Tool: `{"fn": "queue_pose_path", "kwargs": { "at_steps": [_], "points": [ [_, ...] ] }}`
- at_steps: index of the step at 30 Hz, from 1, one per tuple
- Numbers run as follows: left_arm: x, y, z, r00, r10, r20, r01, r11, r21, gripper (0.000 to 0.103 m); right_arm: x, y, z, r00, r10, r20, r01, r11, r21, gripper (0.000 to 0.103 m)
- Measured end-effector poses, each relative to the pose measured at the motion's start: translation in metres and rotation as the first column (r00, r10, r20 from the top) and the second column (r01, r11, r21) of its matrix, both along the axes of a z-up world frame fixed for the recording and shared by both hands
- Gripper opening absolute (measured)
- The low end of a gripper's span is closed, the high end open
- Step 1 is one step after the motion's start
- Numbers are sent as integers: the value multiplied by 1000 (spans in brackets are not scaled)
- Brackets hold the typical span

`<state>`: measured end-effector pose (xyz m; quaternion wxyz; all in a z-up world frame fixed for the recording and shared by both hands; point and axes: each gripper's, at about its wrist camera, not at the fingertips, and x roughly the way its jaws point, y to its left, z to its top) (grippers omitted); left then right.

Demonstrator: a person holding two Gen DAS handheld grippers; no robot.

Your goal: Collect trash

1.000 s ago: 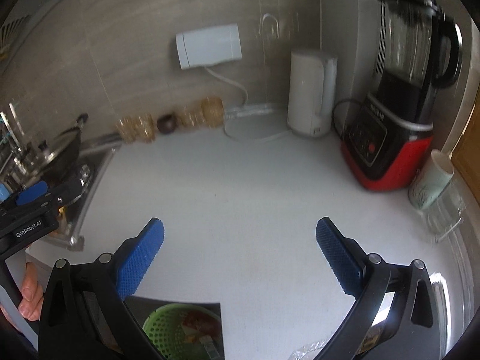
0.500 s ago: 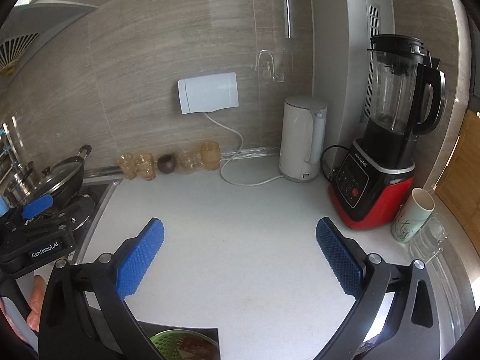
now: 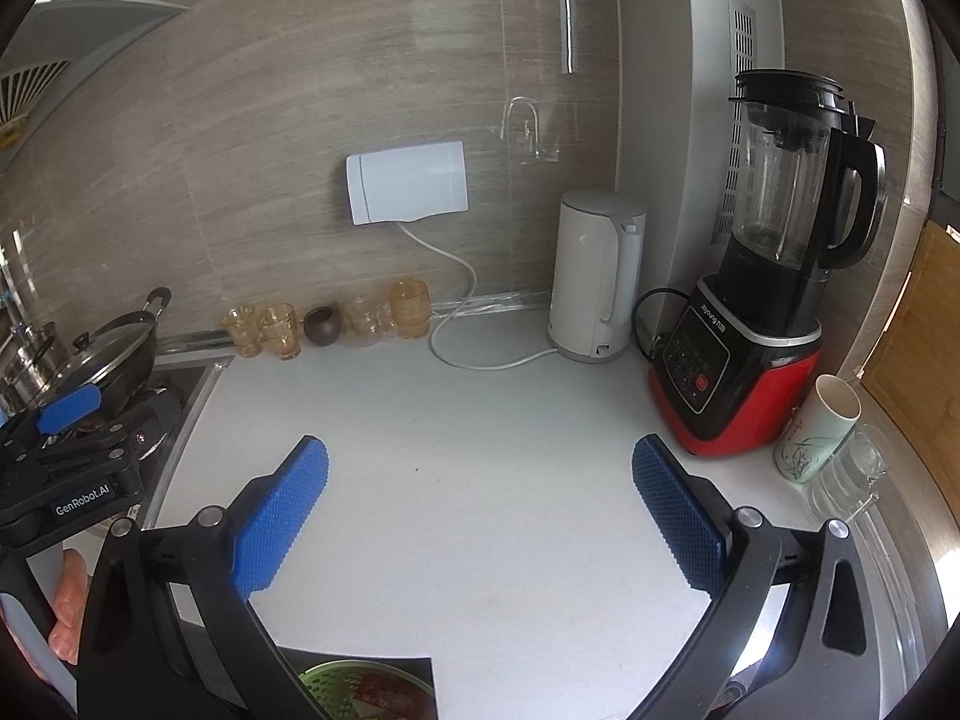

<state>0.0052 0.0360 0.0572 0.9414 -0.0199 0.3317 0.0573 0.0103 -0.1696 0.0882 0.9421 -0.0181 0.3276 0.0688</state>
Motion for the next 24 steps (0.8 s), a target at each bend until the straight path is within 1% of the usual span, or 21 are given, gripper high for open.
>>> {"fn": "queue_pose_path", "kwargs": {
  "at_steps": [14,18,24],
  "points": [
    [3,1,0,1000,-7,-5,7,1000,11,95,2,0,0,1000,1,-4,-1,1000,3,101],
    [4,3,-1,1000,-9,-7,9,1000,1,95,3,0,0,1000,1,-6,-1,1000,2,101],
    [3,2,0,1000,-8,2,8,1000,18,95,5,3,-1,1000,1,-7,-1,1000,2,101]
  ]
}}
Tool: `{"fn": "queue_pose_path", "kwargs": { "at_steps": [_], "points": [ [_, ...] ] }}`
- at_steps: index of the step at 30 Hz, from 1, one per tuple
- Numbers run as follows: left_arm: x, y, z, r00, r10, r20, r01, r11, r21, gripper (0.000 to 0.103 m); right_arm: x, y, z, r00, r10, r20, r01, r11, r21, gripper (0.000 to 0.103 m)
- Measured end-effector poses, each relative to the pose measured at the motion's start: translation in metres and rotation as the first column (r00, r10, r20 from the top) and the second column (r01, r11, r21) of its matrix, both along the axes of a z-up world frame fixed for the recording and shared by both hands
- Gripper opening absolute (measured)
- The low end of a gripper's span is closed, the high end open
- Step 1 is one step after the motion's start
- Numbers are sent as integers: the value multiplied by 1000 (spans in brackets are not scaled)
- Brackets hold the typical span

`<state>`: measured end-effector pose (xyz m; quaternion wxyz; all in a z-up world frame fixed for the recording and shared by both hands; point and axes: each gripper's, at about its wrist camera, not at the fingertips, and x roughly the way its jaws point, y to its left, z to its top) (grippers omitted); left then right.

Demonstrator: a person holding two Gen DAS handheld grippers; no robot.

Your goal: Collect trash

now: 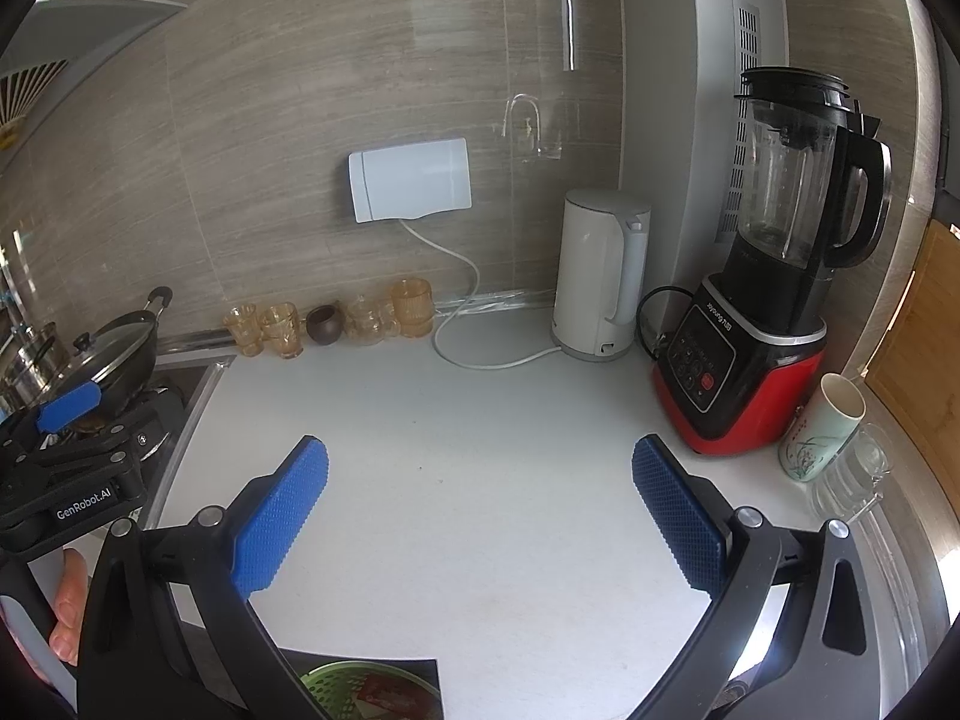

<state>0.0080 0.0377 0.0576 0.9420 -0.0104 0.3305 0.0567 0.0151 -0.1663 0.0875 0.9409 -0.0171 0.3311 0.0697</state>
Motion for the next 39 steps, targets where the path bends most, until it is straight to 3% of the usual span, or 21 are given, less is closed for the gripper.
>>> {"fn": "queue_pose_path", "kwargs": {
  "at_steps": [39],
  "points": [
    [-3,2,2,1000,7,0,-7,1000,15,95,-5,6,-2,1000,0,-6,0,1000,10,101]
  ]
}}
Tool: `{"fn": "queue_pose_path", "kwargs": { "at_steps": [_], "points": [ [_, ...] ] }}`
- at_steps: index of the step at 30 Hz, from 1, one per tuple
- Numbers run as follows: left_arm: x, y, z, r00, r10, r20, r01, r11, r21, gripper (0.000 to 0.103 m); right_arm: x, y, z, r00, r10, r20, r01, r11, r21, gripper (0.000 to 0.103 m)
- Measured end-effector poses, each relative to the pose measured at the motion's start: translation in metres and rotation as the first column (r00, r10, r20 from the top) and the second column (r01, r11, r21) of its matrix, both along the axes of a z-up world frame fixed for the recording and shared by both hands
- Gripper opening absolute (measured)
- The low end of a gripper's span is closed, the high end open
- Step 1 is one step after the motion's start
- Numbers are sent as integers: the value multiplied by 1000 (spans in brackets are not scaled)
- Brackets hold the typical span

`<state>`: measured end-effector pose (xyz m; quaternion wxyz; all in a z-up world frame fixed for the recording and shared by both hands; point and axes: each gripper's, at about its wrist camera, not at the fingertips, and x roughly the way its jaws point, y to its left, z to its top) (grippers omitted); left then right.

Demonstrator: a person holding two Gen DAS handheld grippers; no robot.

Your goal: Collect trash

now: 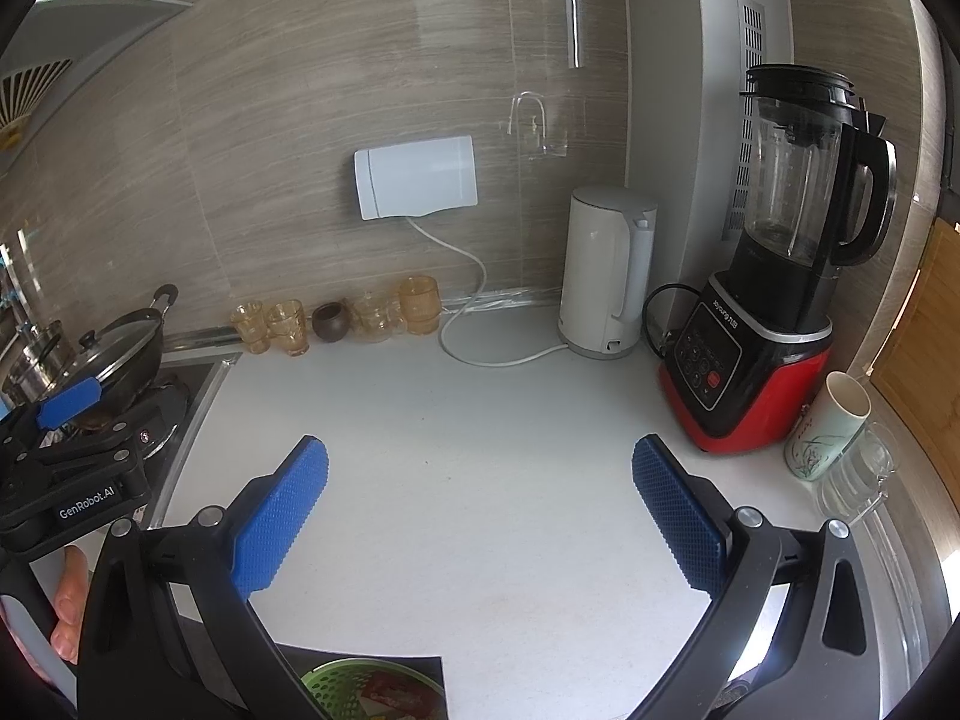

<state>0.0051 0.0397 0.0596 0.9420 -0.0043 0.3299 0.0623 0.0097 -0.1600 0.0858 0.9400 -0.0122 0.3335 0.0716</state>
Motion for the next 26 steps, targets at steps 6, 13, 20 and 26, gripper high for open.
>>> {"fn": "queue_pose_path", "kwargs": {
  "at_steps": [6,13,20,26],
  "points": [
    [0,1,0,1000,0,-2,0,1000,-7,95,1,-2,-1,1000,3,-4,-3,1000,-2,101],
    [4,6,-3,1000,7,-9,-7,999,-43,95,2,-3,-3,1000,4,-12,-4,1000,-3,101],
    [7,3,-6,1000,5,-20,-6,1000,-24,95,2,-2,-6,1000,8,-18,-8,1000,-2,101],
    [4,0,-7,1000,13,-12,-13,1000,0,95,2,-2,-7,1000,7,-20,-7,1000,1,101]
  ]
}}
